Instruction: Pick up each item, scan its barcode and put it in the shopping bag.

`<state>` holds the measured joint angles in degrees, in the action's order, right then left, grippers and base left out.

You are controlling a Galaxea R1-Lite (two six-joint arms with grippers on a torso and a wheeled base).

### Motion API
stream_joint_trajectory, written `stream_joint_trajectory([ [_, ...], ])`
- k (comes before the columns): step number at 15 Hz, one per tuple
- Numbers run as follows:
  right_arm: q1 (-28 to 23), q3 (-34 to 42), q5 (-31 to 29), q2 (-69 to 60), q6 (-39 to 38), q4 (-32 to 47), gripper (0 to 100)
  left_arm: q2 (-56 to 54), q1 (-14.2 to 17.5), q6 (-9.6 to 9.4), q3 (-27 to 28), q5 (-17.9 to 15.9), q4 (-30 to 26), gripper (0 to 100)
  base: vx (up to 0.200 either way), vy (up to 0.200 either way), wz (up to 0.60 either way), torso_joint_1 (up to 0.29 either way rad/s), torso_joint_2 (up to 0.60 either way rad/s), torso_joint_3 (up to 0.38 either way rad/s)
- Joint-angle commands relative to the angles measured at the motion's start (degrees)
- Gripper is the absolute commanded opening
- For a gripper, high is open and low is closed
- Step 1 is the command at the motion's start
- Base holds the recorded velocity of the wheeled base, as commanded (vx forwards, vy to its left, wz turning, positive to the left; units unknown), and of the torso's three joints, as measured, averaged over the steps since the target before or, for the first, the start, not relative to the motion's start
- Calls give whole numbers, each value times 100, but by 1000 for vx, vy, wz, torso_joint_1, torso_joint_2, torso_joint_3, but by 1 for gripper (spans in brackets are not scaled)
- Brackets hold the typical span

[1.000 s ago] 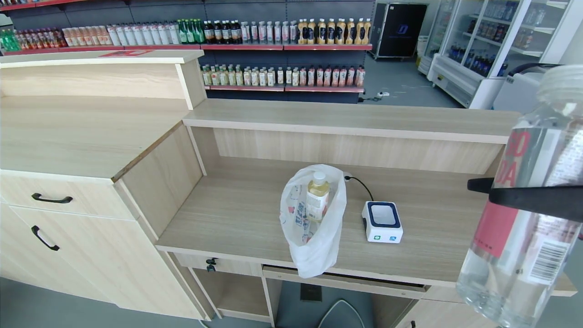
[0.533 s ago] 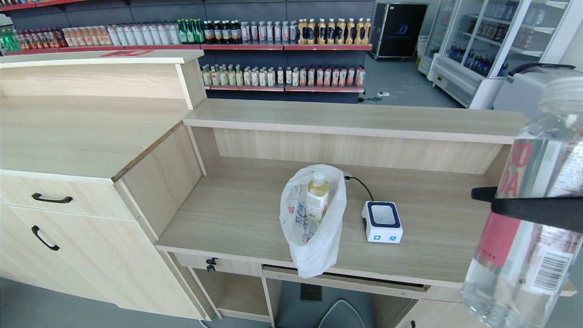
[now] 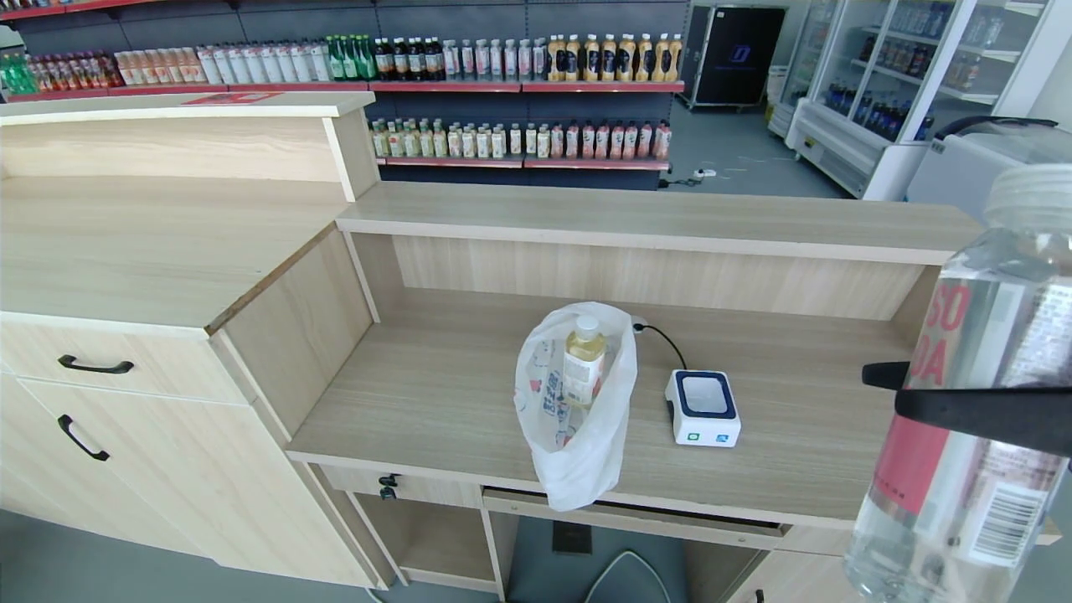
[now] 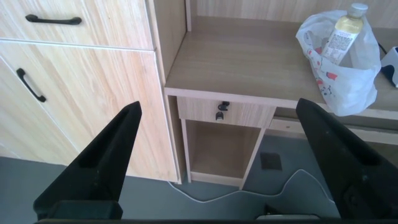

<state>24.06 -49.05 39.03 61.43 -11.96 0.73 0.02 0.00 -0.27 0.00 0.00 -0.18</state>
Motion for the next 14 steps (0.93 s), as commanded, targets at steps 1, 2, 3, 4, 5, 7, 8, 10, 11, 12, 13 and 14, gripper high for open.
stream_joint_trajectory([
  [1, 28, 1, -1, 36, 1, -3, 0, -2, 0, 0, 0, 0, 1, 100, 0, 0, 0, 0, 0, 0],
  [2, 37, 1, -1, 36, 1, -3, 0, -2, 0, 0, 0, 0, 1, 100, 0, 0, 0, 0, 0, 0],
  [3, 37, 1, -1, 36, 1, -3, 0, -2, 0, 0, 0, 0, 1, 100, 0, 0, 0, 0, 0, 0],
  [4, 37, 1, -1, 36, 1, -12, 0, -2, 0, 0, 0, 0, 1, 100, 0, 0, 0, 0, 0, 0],
  [5, 37, 1, -1, 36, 1, -12, 0, -2, 0, 0, 0, 0, 1, 100, 0, 0, 0, 0, 0, 0],
  [7, 28, -16, -45, 80, 106, -82, 0, -2, 0, 0, 0, 0, 1, 100, 0, 0, 0, 0, 0, 0],
  [8, -25, -34, -282, 212, 475, -346, 0, -2, 0, 0, 0, 0, 1, 100, 0, 0, 0, 0, 0, 0],
  [10, -411, 159, -1258, 809, 1644, -1541, 0, -2, 0, 0, 0, 0, 1, 100, 0, 0, 0, 0, 0, 0],
  [11, -631, 309, -1425, 1055, 1943, -2183, 0, -2, 0, 0, 0, 0, 1, 100, 0, 0, 0, 0, 0, 0],
  [12, -1237, 739, -1486, 1750, 2620, -3879, 0, -2, 0, 0, 0, 0, 1, 100, 0, 0, 0, 0, 0, 0],
  [13, -1642, 1065, -1478, 2321, 3270, -5162, 0, -2, 0, 0, 0, 0, 1, 100, 0, 0, 0, 0, 0, 0],
  [14, -1967, 1302, -1460, 2796, 3824, -6102, 0, -2, 0, 0, 0, 0, 1, 100, 0, 0, 0, 0, 0, 0],
])
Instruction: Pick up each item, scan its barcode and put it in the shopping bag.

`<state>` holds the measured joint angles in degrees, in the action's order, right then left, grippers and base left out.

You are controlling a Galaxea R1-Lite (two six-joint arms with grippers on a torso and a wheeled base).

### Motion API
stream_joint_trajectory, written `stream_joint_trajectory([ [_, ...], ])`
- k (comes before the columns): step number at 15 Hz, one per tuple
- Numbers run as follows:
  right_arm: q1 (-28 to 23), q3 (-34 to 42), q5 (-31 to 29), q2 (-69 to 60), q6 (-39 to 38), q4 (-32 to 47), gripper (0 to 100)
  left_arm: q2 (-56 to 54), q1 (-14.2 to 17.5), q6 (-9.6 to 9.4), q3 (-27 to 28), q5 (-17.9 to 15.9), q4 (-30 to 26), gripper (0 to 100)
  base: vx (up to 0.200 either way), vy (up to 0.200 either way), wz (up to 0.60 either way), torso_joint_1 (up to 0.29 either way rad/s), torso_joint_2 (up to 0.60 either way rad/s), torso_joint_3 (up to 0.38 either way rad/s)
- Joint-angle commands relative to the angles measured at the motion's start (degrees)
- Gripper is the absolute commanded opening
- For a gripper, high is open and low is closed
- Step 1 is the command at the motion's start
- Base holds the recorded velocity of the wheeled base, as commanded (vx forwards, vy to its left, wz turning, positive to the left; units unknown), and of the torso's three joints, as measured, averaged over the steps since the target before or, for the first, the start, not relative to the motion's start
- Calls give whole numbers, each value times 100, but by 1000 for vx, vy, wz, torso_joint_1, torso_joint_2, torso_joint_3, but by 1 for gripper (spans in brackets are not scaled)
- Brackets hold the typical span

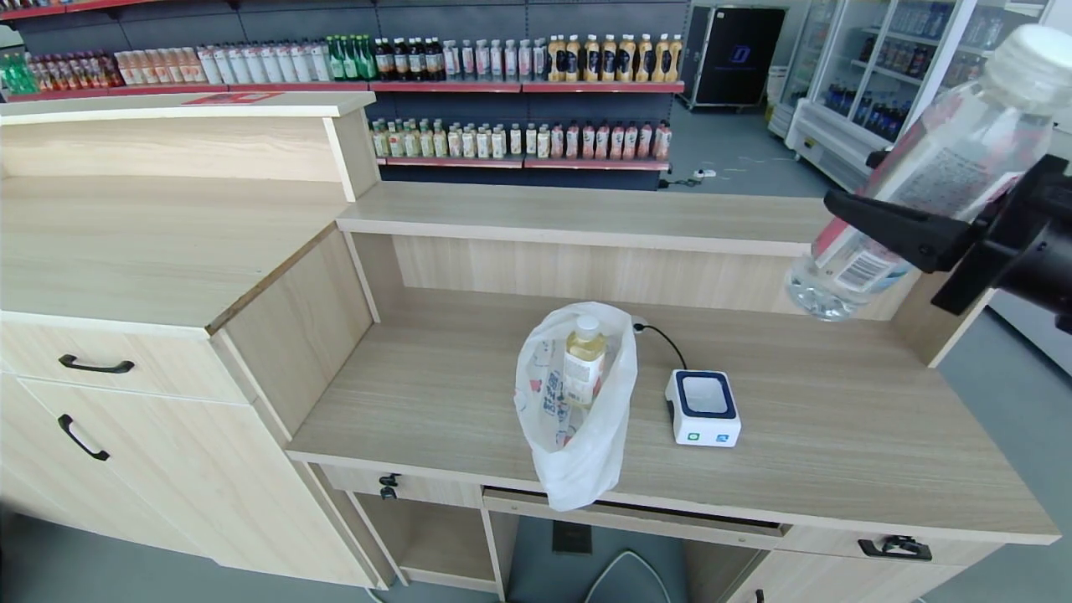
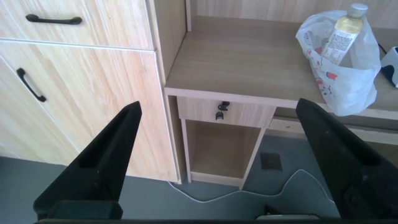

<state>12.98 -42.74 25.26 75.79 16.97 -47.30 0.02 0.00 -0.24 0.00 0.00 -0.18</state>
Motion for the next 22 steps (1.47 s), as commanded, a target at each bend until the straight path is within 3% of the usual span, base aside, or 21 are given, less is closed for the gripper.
stream_joint_trajectory([
  [1, -1070, 776, -74, 1676, 1283, -1818, 0, -2, 0, -2, 0, 0, 1, 100, 0, 0, 0, 0, 0, 0],
  [2, -1395, 829, -74, 2238, 1845, -2512, 0, -2, 0, -2, 0, 0, 1, 100, 0, 0, 0, 0, 0, 0],
  [7, -1747, 811, -21, 3768, 2531, -4270, 0, -2, 0, -2, 0, 0, 1, 100, 0, 0, 0, 0, 0, 0],
  [11, -1826, 767, 454, 4234, 2926, -4270, 0, -2, 0, -2, 0, 0, 1, 100, 0, 0, 0, 0, 0, 0],
  [14, -2001, 310, 1289, 4805, 3357, -4270, 0, -2, 0, -2, 0, 0, 1, 100, 0, 0, 0, 0, 0, 0],
  [18, -1993, -296, 1684, 5306, 3506, -4270, 0, -2, 0, -2, 0, 0, 1, 100, 0, 0, 0, 0, 0, 0],
  [22, -1993, -428, 2088, 5570, 3603, -4270, 0, -2, 0, -2, 0, 0, 1, 100, 0, 0, 0, 0, 0, 0],
])
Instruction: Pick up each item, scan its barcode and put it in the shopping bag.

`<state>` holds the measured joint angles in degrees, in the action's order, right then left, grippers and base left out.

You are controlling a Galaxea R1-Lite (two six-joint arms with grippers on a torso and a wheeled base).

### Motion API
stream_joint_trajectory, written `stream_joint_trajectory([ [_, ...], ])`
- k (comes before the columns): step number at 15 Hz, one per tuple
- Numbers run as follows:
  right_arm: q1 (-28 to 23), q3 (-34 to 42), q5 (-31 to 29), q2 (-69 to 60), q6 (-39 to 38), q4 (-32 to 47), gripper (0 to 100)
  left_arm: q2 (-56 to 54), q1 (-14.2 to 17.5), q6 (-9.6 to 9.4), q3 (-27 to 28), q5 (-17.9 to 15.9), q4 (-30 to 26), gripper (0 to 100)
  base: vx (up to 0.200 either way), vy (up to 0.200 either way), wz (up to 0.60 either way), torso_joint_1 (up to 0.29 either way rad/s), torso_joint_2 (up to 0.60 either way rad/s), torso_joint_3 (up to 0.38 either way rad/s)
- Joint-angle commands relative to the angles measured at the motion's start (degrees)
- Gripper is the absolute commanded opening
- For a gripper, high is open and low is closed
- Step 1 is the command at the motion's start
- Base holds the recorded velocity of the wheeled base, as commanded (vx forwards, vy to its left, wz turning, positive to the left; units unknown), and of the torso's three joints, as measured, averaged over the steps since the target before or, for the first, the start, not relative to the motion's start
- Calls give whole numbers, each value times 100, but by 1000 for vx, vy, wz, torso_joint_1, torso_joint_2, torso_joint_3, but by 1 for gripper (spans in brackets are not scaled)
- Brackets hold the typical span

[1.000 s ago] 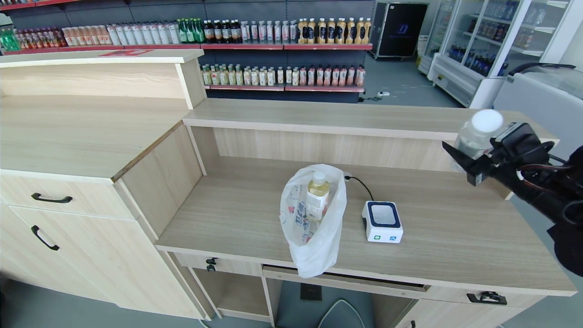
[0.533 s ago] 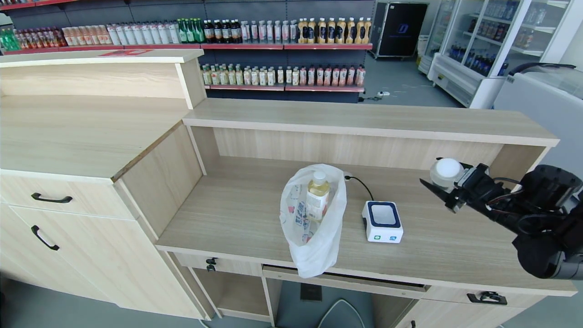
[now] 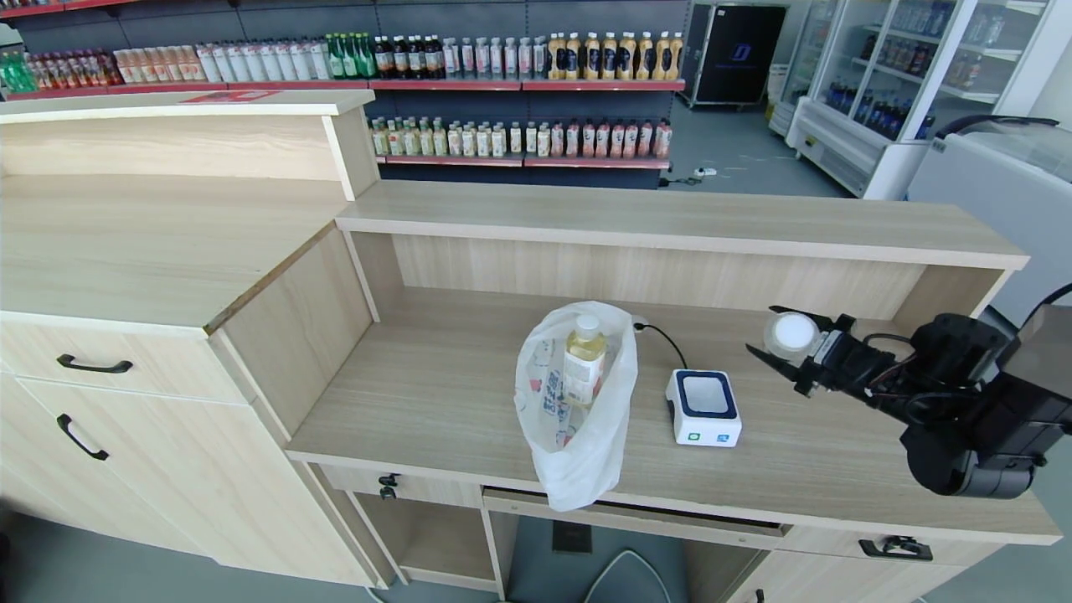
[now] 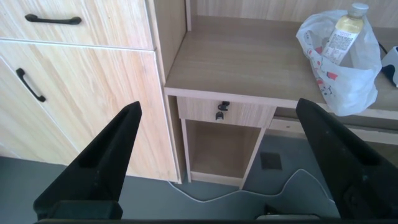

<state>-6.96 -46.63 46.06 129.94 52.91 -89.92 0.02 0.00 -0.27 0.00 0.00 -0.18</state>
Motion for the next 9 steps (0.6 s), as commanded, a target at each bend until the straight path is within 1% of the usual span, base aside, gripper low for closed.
stream_joint_trajectory([
  [1, 2, -74, 176, 234, 88, -8, 0, -2, 0, 0, 0, 0, 1, 100, 0, 0, 0, 0, 0, 0],
  [4, 28, -338, 501, 418, 159, -8, 0, -2, 0, 0, 0, 0, 1, 100, 0, 0, 0, 0, 0, 0],
  [9, 81, -558, 580, 585, 229, -8, 0, -2, 0, 0, 0, 0, 1, 100, 0, 0, 0, 0, 0, 0],
])
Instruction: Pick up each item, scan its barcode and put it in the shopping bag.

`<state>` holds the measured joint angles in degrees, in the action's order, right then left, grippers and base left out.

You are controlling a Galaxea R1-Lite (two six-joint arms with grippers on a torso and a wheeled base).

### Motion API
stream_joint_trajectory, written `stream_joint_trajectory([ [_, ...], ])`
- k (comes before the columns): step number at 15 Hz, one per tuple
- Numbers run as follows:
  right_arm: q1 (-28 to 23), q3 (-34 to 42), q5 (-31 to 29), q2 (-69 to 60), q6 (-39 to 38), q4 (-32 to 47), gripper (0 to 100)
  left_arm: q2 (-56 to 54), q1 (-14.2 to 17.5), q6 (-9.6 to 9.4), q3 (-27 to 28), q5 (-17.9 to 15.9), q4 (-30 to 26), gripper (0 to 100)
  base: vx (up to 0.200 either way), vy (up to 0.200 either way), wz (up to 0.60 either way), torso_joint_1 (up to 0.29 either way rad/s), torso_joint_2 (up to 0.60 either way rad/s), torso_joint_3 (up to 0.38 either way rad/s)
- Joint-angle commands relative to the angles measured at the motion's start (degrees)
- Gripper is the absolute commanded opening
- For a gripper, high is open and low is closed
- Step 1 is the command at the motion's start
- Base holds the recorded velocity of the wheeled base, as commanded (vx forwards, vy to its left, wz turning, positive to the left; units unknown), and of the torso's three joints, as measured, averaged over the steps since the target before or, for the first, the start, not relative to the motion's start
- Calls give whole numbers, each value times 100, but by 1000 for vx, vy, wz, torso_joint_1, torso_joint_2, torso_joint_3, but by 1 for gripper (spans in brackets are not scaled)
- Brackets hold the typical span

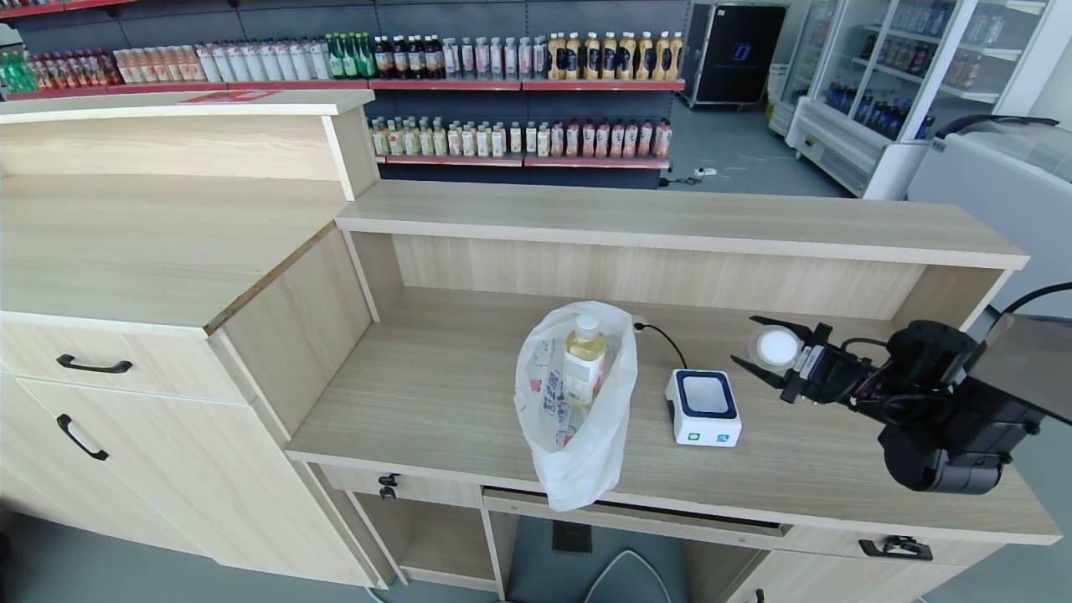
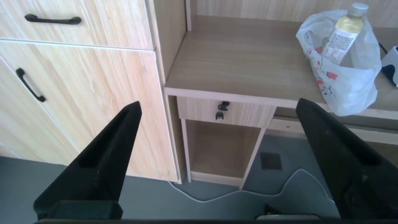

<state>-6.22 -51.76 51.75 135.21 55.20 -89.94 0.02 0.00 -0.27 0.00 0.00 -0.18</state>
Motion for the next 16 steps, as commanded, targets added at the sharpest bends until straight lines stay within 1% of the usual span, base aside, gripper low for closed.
stream_joint_trajectory([
  [1, 6, -106, 81, 111, 8, -6, 0, -2, 0, 0, 0, 0, 1, 100, 0, 0, 0, 0, 0, 0],
  [6, 121, -238, 107, 252, 105, -6, 0, -2, 0, 0, 0, 0, 1, 100, 0, 0, 0, 0, 0, 0],
  [12, 209, -141, 213, 357, 465, -6, 0, -2, 0, 0, 0, 0, 1, 100, 0, 0, 0, 0, 0, 0],
  [16, 297, -203, 213, 472, 483, -6, 0, -2, 0, 0, 0, 0, 1, 100, 0, 0, 0, 0, 0, 0],
])
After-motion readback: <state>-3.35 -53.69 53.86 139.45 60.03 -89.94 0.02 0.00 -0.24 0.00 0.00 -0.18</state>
